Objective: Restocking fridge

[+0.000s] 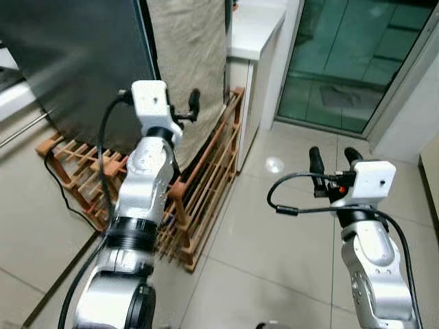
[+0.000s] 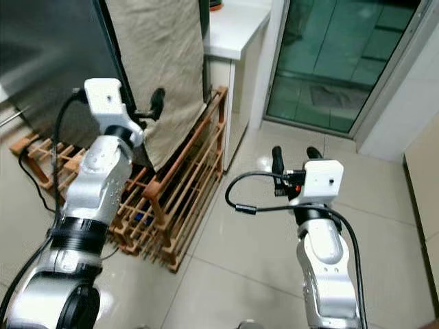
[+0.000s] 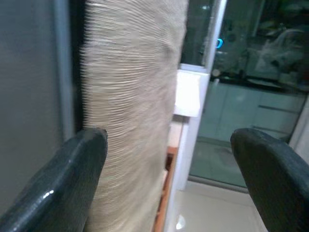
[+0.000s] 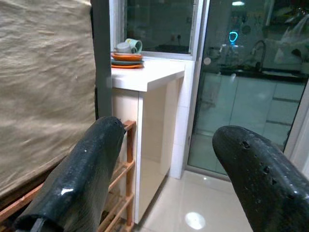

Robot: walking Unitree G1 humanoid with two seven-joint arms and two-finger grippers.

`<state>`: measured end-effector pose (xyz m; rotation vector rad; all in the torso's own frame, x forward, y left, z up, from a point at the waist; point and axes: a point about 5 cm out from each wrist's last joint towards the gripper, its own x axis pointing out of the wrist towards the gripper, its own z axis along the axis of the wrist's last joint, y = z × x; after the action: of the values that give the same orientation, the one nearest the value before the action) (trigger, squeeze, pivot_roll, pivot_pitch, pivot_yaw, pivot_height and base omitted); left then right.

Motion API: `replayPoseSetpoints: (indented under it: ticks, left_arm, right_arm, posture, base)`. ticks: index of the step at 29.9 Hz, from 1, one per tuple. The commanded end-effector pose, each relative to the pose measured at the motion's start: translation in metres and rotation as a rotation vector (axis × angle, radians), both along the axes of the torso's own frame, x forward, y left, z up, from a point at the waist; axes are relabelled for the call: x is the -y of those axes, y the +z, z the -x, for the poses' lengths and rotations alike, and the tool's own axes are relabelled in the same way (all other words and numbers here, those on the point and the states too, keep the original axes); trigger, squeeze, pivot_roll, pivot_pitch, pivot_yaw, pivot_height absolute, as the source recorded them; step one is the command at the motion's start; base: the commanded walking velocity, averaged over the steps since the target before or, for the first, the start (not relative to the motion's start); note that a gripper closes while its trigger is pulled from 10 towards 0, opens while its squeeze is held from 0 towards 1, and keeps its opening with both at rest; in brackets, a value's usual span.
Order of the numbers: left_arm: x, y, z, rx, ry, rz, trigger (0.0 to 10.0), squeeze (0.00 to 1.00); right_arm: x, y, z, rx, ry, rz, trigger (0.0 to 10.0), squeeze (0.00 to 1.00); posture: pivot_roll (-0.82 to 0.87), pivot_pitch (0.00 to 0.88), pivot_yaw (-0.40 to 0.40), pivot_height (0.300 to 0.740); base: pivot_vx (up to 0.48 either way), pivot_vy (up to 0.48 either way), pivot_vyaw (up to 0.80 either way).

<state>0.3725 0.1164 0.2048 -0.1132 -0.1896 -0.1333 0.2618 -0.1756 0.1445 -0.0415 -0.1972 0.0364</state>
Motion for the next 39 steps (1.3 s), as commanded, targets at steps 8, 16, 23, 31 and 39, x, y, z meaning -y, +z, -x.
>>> replayPoseSetpoints:
  ticks: [8,16,23,31,39]
  left_arm:
    - [0.002,0.007,-0.015,0.004,0.049,0.001,10.0,0.00]
    - [-0.022,-0.001,0.001,0.005,0.051,-0.021,10.0,0.00]
    - [-0.026,-0.004,0.075,0.059,-0.252,-0.095,10.0,0.00]
    - [-0.051,0.005,0.121,0.196,-0.026,-0.035,10.0,0.00]
    - [-0.033,-0.002,0.105,0.114,-0.021,0.109,10.0,0.00]
  right_arm:
    - [0.001,-0.001,0.002,-0.009,-0.006,-0.003,10.0,0.00]
    - [0.003,0.000,0.009,-0.005,-0.019,-0.004,10.0,0.00]
    - [0.009,0.016,0.042,0.041,-0.056,0.050,10.0,0.00]
    - [0.017,0.047,0.064,0.201,-0.124,0.108,10.0,0.00]
    - [0.023,0.035,0.050,0.166,-0.213,0.032,10.0,0.00]
  posture:
    - [-0.18,0.000,0.043,0.740]
    - [-0.18,0.000,0.064,0.740]
    - [-0.11,0.000,0.040,0.740]
    - [-0.10,0.000,0.023,0.740]
    - [-0.10,0.000,0.019,0.740]
  base:
    - [0.000,0.000,0.00]
    - [0.000,0.000,0.00]
    - [0.000,0.000,0.00]
    - [0.000,0.000,0.00]
    - [0.000,0.000,0.00]
